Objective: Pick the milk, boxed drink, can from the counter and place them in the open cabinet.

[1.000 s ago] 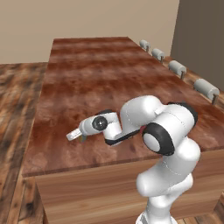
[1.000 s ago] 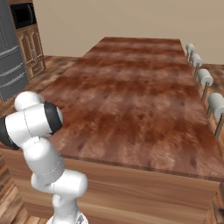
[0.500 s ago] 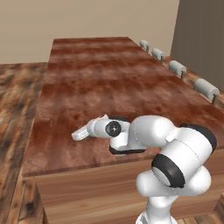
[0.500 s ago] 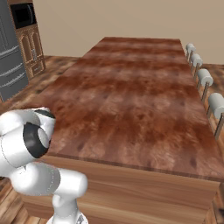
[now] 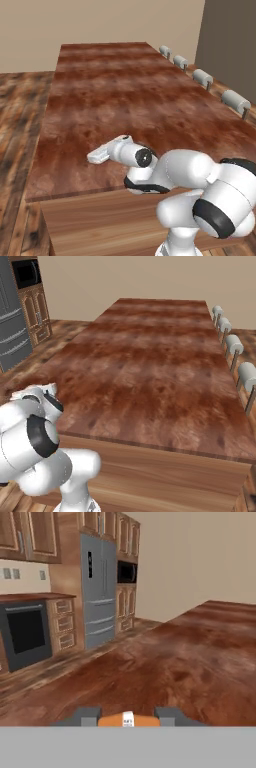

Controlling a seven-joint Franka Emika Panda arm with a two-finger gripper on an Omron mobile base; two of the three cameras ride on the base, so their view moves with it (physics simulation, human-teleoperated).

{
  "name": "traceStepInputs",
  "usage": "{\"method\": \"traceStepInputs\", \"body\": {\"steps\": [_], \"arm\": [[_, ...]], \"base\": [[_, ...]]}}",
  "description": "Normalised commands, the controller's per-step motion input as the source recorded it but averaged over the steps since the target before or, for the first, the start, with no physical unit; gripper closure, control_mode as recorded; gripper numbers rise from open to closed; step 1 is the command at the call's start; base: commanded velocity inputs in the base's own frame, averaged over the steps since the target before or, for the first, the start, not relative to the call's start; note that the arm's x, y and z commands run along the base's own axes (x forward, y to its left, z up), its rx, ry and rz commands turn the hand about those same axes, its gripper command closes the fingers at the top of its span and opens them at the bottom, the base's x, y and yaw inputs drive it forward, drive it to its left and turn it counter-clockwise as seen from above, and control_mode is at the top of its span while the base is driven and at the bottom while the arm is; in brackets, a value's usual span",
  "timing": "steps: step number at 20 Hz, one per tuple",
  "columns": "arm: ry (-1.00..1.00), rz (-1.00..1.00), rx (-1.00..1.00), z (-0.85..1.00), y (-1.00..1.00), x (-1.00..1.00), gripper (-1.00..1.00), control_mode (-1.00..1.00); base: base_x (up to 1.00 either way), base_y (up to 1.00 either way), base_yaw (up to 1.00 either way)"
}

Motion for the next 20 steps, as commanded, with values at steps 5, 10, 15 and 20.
{"method": "traceStepInputs", "body": {"steps": [5,10,15,20], "arm": [[0.02,-0.09,0.00,1.00,0.16,-0.29,1.00,-1.00],[0.09,-0.14,0.01,1.00,0.11,-0.35,1.00,-1.00],[0.55,-0.08,0.05,1.00,0.04,-0.49,1.00,-1.00],[0.56,-0.11,0.00,0.33,0.00,-0.96,1.00,-1.00]], "base": [[0.00,0.00,0.00],[0.00,0.00,0.00],[0.00,0.00,0.00],[0.00,0.00,0.00]]}}
